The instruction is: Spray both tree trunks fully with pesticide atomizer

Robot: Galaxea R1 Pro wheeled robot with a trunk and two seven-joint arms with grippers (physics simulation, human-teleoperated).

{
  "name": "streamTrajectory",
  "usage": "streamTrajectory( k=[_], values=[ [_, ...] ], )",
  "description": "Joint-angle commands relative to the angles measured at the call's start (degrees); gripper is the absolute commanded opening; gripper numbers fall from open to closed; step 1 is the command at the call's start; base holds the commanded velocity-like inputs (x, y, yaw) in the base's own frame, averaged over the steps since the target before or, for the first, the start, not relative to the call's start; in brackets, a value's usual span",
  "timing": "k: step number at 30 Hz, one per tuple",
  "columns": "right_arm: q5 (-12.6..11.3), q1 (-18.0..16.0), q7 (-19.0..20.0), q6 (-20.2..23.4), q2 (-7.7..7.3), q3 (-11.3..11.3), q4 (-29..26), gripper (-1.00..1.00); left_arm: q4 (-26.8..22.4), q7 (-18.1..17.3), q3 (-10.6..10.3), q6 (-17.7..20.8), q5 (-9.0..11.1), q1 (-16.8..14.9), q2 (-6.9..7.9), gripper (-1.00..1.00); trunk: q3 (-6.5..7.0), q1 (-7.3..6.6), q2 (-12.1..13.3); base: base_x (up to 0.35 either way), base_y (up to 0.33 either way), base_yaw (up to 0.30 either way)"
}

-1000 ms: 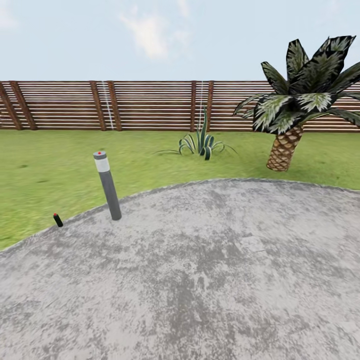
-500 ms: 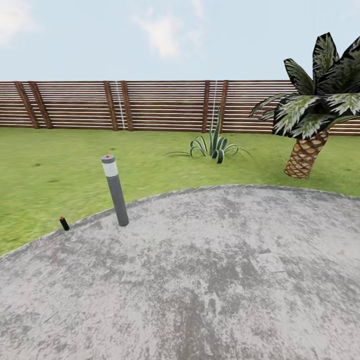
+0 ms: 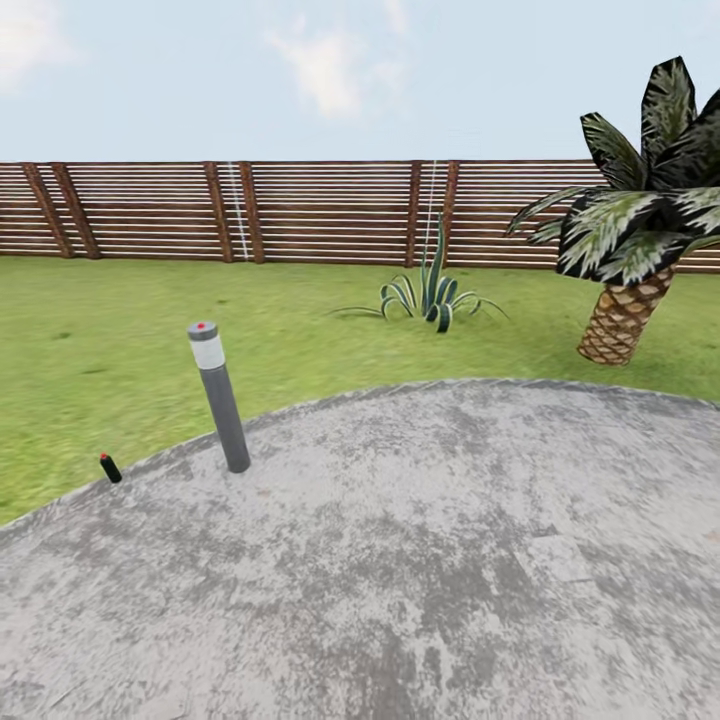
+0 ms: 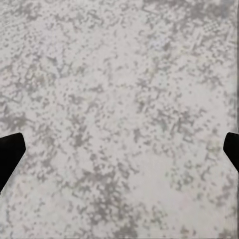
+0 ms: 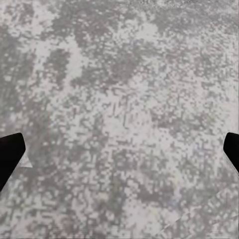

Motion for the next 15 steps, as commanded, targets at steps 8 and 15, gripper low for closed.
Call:
streamTrajectory(
  k=[8,15],
  values=[
    [0.06,-0.02,-0.11,-0.16,-0.01,-0.01,0.03,1.0,0.06,0.14,-0.14,-0.2,0.01,-0.03,0.0,1.0,-0.05,0.03,-0.02,0.34,0.0,0.0],
    [0.06,-0.02,-0.09,-0.16,-0.01,-0.01,0.03,1.0,0.06,0.14,-0.15,-0.2,0.0,-0.03,0.0,1.0,-0.05,0.03,-0.02,0.34,0.0,0.0]
  ],
)
